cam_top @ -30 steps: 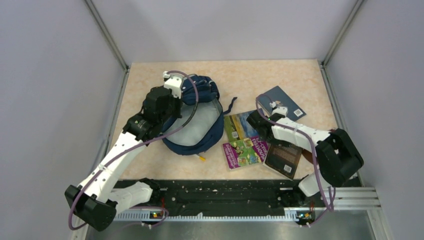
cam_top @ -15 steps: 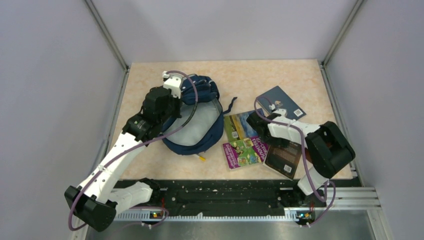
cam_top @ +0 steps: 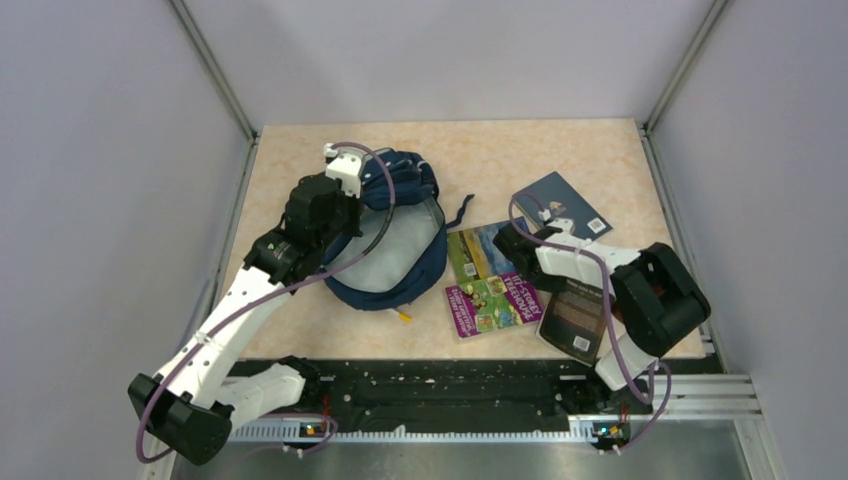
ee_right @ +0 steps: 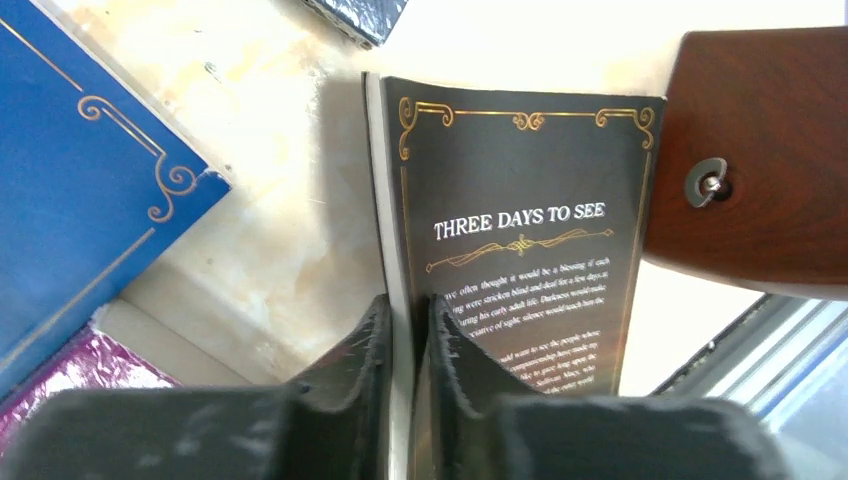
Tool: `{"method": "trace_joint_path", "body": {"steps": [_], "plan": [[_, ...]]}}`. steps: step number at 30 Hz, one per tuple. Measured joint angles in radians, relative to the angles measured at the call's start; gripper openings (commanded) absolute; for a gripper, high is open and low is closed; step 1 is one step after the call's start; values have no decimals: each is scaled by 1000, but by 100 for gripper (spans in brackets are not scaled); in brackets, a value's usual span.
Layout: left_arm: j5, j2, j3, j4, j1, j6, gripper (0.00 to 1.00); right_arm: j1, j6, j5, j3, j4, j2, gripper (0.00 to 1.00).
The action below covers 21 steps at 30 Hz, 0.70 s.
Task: Pack the student bag
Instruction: Pick up the book from the center of the board.
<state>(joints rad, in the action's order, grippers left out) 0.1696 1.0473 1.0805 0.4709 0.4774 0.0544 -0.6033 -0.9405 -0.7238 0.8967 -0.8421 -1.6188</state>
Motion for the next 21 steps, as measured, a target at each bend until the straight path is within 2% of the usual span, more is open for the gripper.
{"method": "trace_joint_path", "body": {"steps": [5,13,21], "plan": [[1,-4,-4,0,0,0,0,0,7,-6,0,-50,76,0],[3,-5,-5,-2,0,0,0,4,49,47,36,-96,314,0],[7,-5,-6,-6,0,-1,0,4,253,193,153,-8,546,0]]}}
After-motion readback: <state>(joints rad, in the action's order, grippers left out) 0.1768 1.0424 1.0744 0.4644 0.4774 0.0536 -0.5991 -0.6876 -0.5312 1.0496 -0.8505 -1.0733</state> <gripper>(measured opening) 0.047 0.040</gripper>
